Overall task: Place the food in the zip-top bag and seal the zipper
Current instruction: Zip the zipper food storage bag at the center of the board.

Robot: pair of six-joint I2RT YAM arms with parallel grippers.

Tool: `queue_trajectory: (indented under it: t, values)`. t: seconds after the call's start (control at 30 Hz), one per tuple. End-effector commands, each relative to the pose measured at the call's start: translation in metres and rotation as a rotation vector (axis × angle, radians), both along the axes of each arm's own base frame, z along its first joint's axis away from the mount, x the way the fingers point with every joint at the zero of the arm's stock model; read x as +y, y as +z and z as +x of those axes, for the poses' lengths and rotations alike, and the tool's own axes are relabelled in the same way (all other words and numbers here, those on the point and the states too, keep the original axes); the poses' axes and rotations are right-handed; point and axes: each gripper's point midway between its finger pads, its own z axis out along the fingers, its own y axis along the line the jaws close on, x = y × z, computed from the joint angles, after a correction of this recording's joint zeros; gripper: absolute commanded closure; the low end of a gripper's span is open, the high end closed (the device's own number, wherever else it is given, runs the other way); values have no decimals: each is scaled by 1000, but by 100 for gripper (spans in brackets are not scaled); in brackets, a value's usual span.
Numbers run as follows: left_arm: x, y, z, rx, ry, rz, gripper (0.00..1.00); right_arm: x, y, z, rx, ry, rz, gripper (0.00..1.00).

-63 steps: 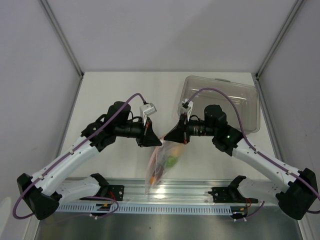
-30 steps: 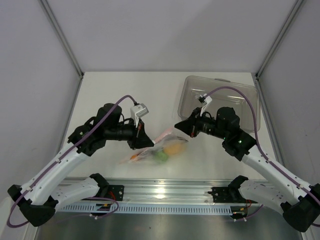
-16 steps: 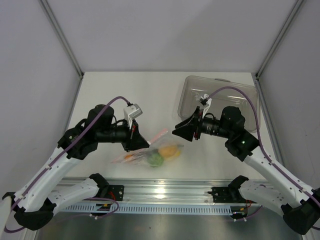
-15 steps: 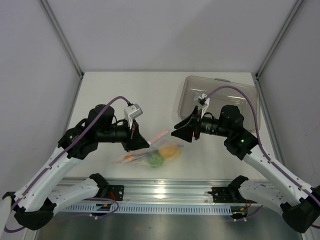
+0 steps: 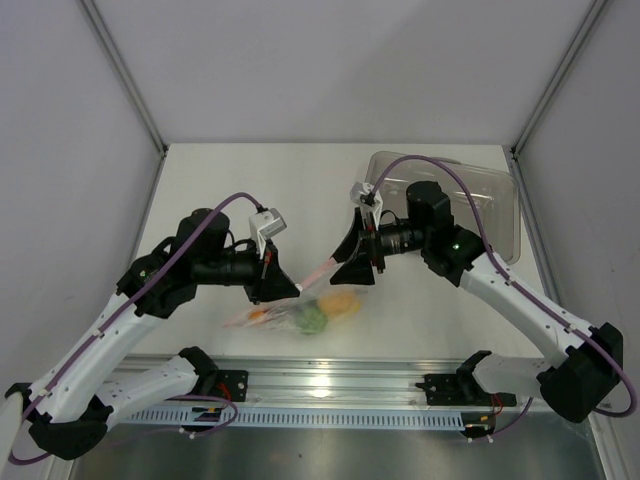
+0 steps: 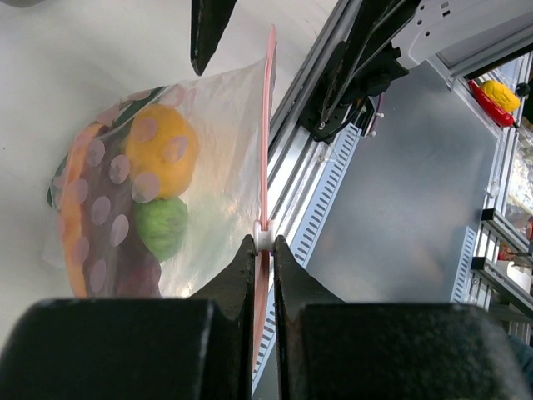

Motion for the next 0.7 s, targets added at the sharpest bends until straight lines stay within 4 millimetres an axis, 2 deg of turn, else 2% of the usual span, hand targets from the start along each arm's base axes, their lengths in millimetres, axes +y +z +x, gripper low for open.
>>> queue_trajectory:
  t: [0.0, 0.2, 0.37, 0.53, 0.63, 0.67]
  values:
    - [-3, 15, -1, -47, -27, -48, 100, 7, 19, -15, -51, 128, 45, 34]
    - [-4, 13, -2, -40, -33, -49, 99, 21, 18, -20, -32, 180, 34, 42]
    - [-4, 13, -2, -42, -35, -50, 100, 31, 15, -26, -20, 223, 14, 55]
    - [-2, 13, -3, -51, -37, -47, 99, 35, 10, -27, -5, 233, 0, 57]
    - [-2, 12, -3, -49, -38, -43, 99, 38, 11, -27, -3, 242, 1, 72]
    - [-2, 13, -3, -51, -39, -45, 99, 39, 10, -27, 4, 244, -5, 72]
